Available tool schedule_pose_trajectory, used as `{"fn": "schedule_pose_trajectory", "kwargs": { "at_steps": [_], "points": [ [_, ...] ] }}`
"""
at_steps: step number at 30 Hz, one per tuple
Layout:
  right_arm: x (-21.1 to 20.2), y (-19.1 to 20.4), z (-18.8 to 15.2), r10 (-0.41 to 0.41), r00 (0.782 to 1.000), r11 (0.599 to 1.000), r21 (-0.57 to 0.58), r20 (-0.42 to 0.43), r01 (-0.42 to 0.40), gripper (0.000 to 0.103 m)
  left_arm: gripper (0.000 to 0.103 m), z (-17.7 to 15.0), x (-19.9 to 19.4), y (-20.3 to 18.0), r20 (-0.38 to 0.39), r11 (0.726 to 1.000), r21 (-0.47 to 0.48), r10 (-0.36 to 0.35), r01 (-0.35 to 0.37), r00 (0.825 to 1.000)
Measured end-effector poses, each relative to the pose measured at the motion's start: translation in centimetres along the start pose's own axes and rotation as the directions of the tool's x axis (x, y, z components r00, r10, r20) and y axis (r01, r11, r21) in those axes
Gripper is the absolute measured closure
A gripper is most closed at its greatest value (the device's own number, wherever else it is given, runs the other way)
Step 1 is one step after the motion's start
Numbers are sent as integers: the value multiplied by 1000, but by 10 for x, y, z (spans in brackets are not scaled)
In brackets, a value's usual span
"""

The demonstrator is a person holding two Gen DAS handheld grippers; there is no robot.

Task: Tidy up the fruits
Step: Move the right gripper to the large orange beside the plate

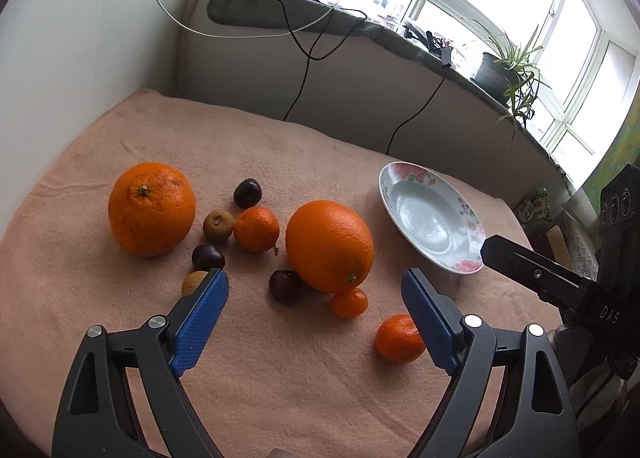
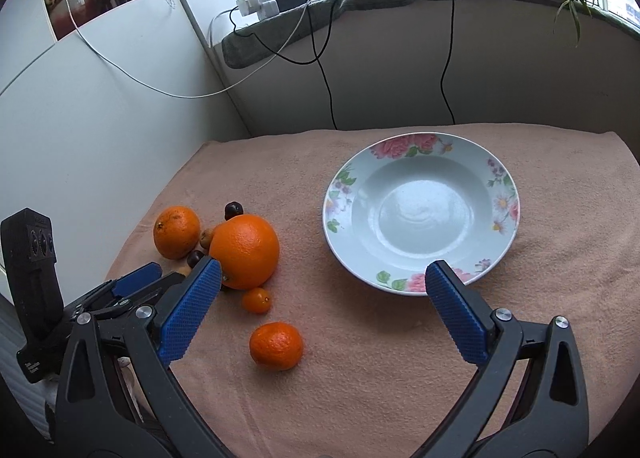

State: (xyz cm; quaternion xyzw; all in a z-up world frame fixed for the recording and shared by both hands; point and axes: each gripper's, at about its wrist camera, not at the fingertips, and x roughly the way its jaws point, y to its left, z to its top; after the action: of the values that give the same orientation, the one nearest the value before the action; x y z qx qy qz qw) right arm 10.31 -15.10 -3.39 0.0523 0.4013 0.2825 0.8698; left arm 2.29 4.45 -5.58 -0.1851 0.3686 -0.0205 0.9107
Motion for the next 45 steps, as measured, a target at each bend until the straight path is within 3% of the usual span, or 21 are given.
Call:
{"fn": "schedule_pose_trajectory", "kwargs": {
  "at_steps": [7, 11, 17, 22, 30, 33, 42, 45],
  "points": [
    [25, 11, 11, 104, 992, 995, 8, -65, -104, 0, 16, 1, 9, 2, -17, 999, -16, -42, 42, 999],
    [40, 15, 16, 196, 974, 980, 50, -116, -192, 0, 19, 4, 13, 5, -19, 998, -24, -64, 63, 998],
    [53, 23, 23, 271, 951, 962, 88, -152, -260, 3, 26, 5, 18, 9, -29, 996, -28, -86, 85, 996],
    [68, 25, 25, 297, 934, 953, 119, -196, -278, 12, 30, 6, 22, 7, -36, 994, -23, -106, 105, 994],
    [91, 24, 24, 319, 915, 945, 155, -248, -288, 13, 35, 9, 33, 7, -50, 992, -29, -124, 122, 991],
    [98, 24, 23, 308, 914, 949, 153, -265, -276, 19, 35, 9, 35, 8, -54, 992, -31, -127, 126, 990],
    [116, 22, 18, 292, 908, 954, 156, -301, -255, 21, 38, 10, 44, 8, -73, 990, -37, -135, 133, 988],
    [121, 24, 17, 292, 907, 954, 157, -303, -255, 26, 38, 10, 47, 7, -77, 990, -39, -137, 134, 988]
  ]
}}
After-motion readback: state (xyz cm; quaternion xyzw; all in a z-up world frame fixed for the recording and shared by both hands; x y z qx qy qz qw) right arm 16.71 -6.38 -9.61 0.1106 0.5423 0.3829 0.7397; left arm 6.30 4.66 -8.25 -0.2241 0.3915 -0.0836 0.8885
